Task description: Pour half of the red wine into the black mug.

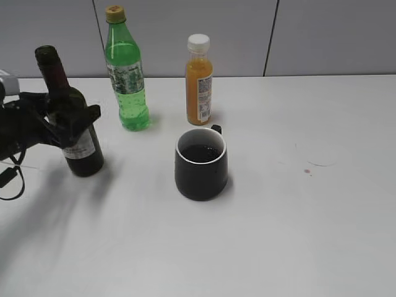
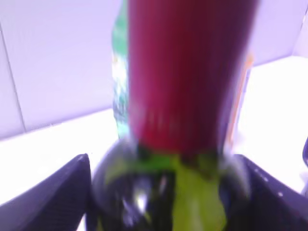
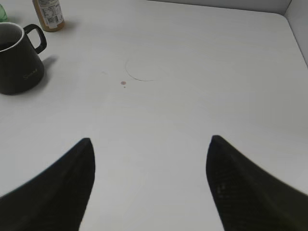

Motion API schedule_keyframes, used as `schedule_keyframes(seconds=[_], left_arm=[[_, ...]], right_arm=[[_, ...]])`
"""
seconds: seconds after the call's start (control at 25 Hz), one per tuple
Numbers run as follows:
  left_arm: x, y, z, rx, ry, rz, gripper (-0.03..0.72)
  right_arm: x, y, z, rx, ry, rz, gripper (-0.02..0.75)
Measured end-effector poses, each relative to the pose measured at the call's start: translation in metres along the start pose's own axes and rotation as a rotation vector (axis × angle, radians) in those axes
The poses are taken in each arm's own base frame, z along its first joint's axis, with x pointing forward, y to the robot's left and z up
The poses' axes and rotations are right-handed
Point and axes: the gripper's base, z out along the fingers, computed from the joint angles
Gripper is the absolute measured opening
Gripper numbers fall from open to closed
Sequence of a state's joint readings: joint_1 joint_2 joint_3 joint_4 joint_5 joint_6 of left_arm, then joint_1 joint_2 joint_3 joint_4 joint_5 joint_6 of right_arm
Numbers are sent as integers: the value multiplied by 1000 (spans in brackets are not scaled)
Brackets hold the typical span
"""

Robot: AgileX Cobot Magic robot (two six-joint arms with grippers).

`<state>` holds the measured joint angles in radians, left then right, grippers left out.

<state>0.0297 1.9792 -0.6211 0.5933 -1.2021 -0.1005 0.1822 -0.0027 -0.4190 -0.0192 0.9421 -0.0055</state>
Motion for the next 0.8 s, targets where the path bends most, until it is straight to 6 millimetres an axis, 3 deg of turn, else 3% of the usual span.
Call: schedule_keyframes(seconds=[0.36, 0.56, 0.68, 0.8], left_arm=[[-90, -2, -30, -63, -248, 130, 676], [-143, -7, -57, -125, -372, 197, 675], [-165, -7, -76, -217, -332, 208, 668], [-176, -4, -96, -330, -154, 200, 662]], right_arm=[[0, 0, 0, 0, 0, 0, 548], [0, 0, 0, 0, 0, 0, 549], [0, 0, 0, -1, 0, 1, 549], [0, 0, 0, -1, 0, 1, 549]])
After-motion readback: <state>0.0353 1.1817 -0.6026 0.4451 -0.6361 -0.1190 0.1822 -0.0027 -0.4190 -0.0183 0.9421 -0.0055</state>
